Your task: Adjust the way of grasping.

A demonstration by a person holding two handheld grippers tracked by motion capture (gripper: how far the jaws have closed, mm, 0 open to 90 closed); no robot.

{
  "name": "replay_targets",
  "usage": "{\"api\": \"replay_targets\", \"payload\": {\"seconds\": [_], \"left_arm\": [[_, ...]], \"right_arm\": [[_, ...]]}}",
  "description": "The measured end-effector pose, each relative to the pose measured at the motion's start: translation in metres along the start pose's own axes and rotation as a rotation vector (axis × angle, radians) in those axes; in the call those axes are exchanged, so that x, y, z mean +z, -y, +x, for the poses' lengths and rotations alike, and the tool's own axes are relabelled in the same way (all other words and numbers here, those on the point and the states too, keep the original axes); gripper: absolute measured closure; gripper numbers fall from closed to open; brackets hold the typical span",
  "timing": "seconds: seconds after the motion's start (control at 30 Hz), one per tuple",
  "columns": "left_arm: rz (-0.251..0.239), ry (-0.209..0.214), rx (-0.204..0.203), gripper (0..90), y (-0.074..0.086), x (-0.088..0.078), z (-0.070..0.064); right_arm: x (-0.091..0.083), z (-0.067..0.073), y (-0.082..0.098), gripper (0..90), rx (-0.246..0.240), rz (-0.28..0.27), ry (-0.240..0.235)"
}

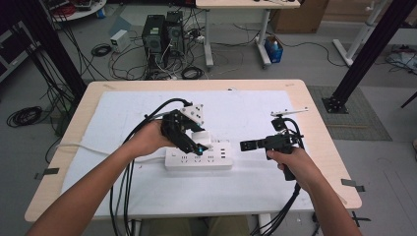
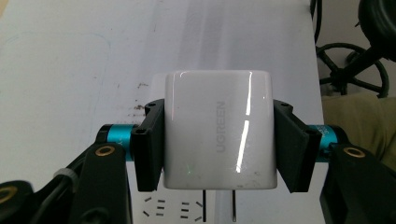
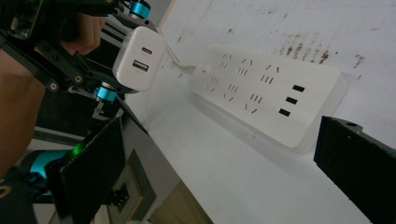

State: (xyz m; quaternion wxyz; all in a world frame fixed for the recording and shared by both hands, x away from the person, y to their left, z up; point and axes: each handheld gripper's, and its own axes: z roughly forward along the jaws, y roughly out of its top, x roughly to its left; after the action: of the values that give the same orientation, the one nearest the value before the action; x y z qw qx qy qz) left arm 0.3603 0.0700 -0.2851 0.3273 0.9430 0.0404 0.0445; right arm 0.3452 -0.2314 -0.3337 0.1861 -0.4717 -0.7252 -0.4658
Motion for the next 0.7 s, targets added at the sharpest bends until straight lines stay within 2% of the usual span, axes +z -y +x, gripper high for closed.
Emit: {"api": "replay_targets", "payload": {"seconds": [0.07, 0.17, 0.23, 0.43, 0.57, 0.6, 0.7], "left_arm": [[-0.01, 0.004, -0.005, 42.5, -0.002, 0.002, -0.001], [-0.022, 0.001, 0.014, 42.5, -0.005, 0.004, -0.002], [-0.032, 0.004, 0.016, 42.5, -0.007, 0.005, -0.003], [-0.047, -0.001, 0.034, 42.5, -0.013, 0.01, -0.006], [-0.061, -0.006, 0.049, 42.5, -0.017, 0.014, -0.008], [-0.065, -0.003, 0.048, 42.5, -0.019, 0.015, -0.009], [-0.064, 0.006, 0.056, 42.5, -0.022, 0.019, -0.011]], "right_arm": [[0.0, 0.0, 0.0, 1.7, 0.009, -0.002, -0.011], [0.001, 0.0, 0.0, 1.7, 0.022, -0.007, -0.023], [0.004, -0.001, 0.0, 1.8, 0.052, -0.016, -0.056], [0.009, -0.003, -0.001, 3.4, 0.073, -0.015, -0.083], [0.012, -0.003, -0.002, 3.4, 0.093, -0.019, -0.117], [0.014, -0.002, -0.002, 3.4, 0.126, -0.019, -0.149], [0.016, -0.002, -0.002, 4.3, 0.15, -0.027, -0.174]]}}
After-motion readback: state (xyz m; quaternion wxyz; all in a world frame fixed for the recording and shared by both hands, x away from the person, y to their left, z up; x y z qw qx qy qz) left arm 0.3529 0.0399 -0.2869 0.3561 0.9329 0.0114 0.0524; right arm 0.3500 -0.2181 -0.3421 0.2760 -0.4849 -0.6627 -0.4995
